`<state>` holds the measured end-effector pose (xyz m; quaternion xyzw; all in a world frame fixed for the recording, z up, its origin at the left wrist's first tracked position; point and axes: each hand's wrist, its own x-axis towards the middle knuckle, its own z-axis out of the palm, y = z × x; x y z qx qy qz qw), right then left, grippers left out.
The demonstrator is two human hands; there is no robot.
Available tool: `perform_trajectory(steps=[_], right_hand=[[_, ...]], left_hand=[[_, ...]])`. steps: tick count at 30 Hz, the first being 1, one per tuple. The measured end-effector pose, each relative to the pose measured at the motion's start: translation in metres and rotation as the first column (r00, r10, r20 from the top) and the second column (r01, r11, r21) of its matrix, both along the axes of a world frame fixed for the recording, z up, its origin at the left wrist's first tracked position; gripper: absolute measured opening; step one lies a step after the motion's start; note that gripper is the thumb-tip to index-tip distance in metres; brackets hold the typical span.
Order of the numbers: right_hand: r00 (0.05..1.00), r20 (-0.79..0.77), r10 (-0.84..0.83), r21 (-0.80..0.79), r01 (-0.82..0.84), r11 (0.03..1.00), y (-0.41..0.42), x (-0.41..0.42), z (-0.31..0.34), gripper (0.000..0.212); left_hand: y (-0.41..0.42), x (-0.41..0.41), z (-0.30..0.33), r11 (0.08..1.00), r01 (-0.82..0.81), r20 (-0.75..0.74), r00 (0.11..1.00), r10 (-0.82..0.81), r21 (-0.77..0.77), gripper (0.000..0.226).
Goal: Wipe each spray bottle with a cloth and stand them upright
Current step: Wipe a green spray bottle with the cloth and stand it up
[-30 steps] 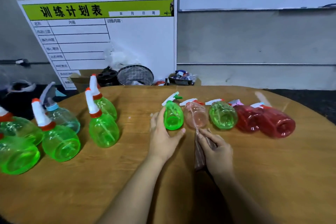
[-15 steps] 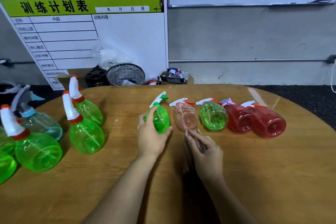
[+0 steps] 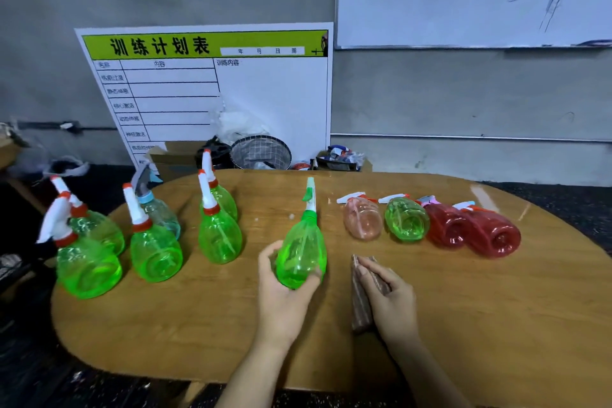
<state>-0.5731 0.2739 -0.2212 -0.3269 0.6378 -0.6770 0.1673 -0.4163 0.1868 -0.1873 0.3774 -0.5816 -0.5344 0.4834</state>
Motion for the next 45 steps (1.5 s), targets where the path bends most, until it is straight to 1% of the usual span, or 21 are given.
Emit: perform_trajectory(steps=[2,4,6,8,10,15,18,21,24,26,29,32,36,38,40,43,45], right_hand=[[0.995,0.096,0.029,-0.046,-0.024,0.999,0.013,0.027,0.004,0.031],[0.974,0.216,0.068,-0.093,-0.049,0.994,0.028,0.055,0.012,0.024],[0.937,0.328,0.119,-0.144,-0.075,0.987,0.044,0.08,0.021,0.024],[0.907,0.39,0.16,-0.198,-0.088,0.976,0.06,0.102,0.029,0.026],[0.898,0.395,0.192,-0.23,-0.105,0.967,0.076,0.121,0.035,0.026],[0.896,0.377,0.234,-0.222,-0.158,0.962,0.11,0.154,0.047,0.026],[0.911,0.312,0.27,-0.237,-0.201,0.951,0.127,0.176,0.06,0.03],[0.912,0.26,0.317,-0.262,-0.249,0.932,0.144,0.197,0.071,0.032],[0.909,0.23,0.346,-0.261,-0.285,0.922,0.16,0.213,0.082,0.028],[0.917,0.171,0.359,-0.25,-0.312,0.917,0.168,0.222,0.087,0.025],[0.915,0.127,0.382,-0.212,-0.352,0.912,0.18,0.238,0.084,0.026],[0.924,0.086,0.373,-0.169,-0.355,0.919,0.185,0.25,0.08,0.027],[0.927,-0.058,0.372,-0.113,-0.376,0.92,0.184,0.254,0.088,0.024],[0.909,-0.171,0.381,-0.084,-0.398,0.913,0.178,0.252,0.094,0.022],[0.866,-0.302,0.399,-0.019,-0.424,0.905,0.17,0.247,0.103,0.022],[0.78,-0.446,0.439,0.111,-0.439,0.892,0.157,0.245,0.112,0.026],[0.705,-0.559,0.436,0.164,-0.421,0.892,0.152,0.25,0.112,0.026]], left_hand=[[0.016,0.015,0.004,0.992,0.073,-0.106,0.992,-0.063,0.098,0.071],[0.037,0.031,0.009,0.965,0.181,-0.214,0.967,-0.139,0.19,0.081],[0.059,0.047,0.016,0.929,0.293,-0.287,0.931,-0.224,0.226,0.092],[0.08,0.067,0.023,0.898,0.372,-0.334,0.899,-0.285,0.235,0.1],[0.096,0.088,0.025,0.896,0.392,-0.33,0.891,-0.312,0.209,0.1],[0.136,0.14,0.045,0.905,0.413,-0.237,0.893,-0.381,0.099,0.097],[0.161,0.167,0.057,0.92,0.39,-0.188,0.906,-0.378,0.029,0.089],[0.184,0.193,0.064,0.938,0.347,-0.164,0.925,-0.342,0.003,0.085],[0.207,0.218,0.06,0.945,0.323,-0.183,0.933,-0.311,0.041,0.083],[0.219,0.23,0.052,0.943,0.325,-0.212,0.929,-0.305,0.069,0.083],[0.235,0.243,0.042,0.938,0.332,-0.254,0.92,-0.299,0.099,0.083],[0.242,0.248,0.04,0.934,0.325,-0.306,0.913,-0.269,0.15,0.075],[0.243,0.249,0.041,0.95,0.242,-0.335,0.927,-0.165,0.2,0.062],[0.243,0.249,0.036,0.961,0.209,-0.324,0.935,-0.142,0.183,0.053],[0.243,0.249,0.029,0.965,0.193,-0.293,0.946,-0.136,0.175,0.049],[0.24,0.251,0.021,0.966,0.193,-0.281,0.95,-0.14,0.173,0.047],[0.235,0.253,0.019,0.966,0.182,-0.298,0.947,-0.122,0.183,0.047]])
